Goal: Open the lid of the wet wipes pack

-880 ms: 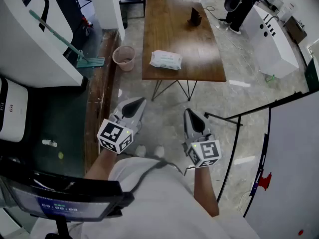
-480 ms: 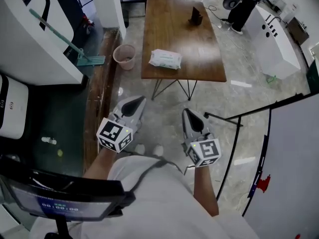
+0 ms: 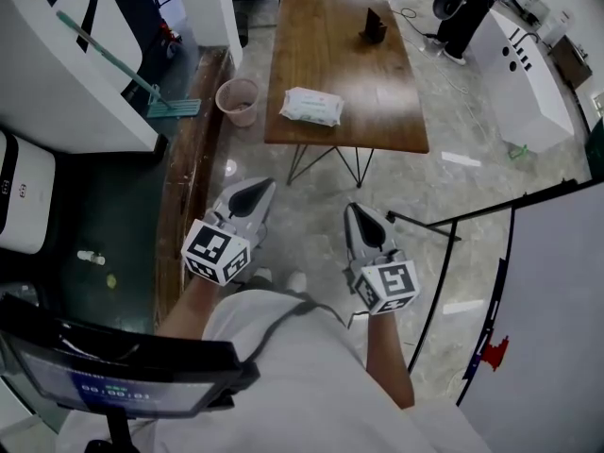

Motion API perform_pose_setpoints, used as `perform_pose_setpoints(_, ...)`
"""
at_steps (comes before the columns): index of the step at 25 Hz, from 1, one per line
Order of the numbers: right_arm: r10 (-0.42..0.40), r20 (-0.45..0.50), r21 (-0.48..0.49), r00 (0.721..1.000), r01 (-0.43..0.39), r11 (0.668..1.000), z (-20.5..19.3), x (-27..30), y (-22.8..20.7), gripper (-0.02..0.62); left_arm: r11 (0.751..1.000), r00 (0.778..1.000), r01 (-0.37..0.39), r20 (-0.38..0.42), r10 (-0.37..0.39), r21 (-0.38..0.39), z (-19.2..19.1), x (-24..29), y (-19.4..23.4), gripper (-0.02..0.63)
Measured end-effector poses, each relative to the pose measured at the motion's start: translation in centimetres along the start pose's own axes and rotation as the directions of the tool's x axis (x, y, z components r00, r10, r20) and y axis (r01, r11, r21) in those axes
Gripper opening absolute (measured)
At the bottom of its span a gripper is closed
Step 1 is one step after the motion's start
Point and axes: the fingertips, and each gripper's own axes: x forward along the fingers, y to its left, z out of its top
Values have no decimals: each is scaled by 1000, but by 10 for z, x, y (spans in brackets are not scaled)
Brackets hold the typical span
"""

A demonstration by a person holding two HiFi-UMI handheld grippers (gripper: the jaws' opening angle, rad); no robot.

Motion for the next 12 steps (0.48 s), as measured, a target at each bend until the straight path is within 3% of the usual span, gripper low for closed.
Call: perform_pose_setpoints(12,36,-10,15,999,-36,999,-7,-7,-12,9,1000,1000,-25,-6,25,16,-3,7,-13,8)
